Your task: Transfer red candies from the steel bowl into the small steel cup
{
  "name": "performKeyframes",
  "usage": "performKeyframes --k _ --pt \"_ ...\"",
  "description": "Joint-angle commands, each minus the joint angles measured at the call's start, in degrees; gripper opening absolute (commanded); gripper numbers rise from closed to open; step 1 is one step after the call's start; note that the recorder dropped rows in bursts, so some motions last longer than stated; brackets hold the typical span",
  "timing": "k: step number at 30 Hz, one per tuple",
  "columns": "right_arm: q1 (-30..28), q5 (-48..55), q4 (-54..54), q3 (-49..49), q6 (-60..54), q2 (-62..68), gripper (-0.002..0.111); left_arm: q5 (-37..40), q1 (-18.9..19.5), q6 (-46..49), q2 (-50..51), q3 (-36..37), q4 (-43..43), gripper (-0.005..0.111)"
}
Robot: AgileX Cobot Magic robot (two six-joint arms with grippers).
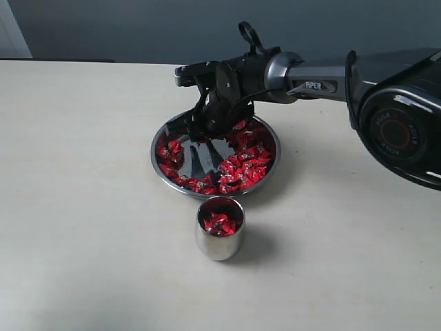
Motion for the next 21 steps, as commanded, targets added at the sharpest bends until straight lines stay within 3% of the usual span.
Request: performKeyframes --k 1,5,10,21 --pt "-0.3 0.3 -0.5 -0.2 -0.2 1.6 0.036 -0.2 -0.3 -0.1 -0.3 0.2 0.0 0.0" --pt "-0.3 0.5 -0.5 -0.2 -0.2 1.8 0.034 -0.2 -0.3 -0.1 -0.3 0.2 0.0 0.0" --pt "-0.3 0.5 -0.5 -0.2 -0.2 0.9 -0.001 -0.2 -0.3 -0.1 -0.3 0.2 0.0 0.0" --pt "0.3 4.2 -0.6 -0.2 -0.3 -5.4 0.0 -0.2 -0.3 -0.1 -0.3 0.2 0.0 0.0"
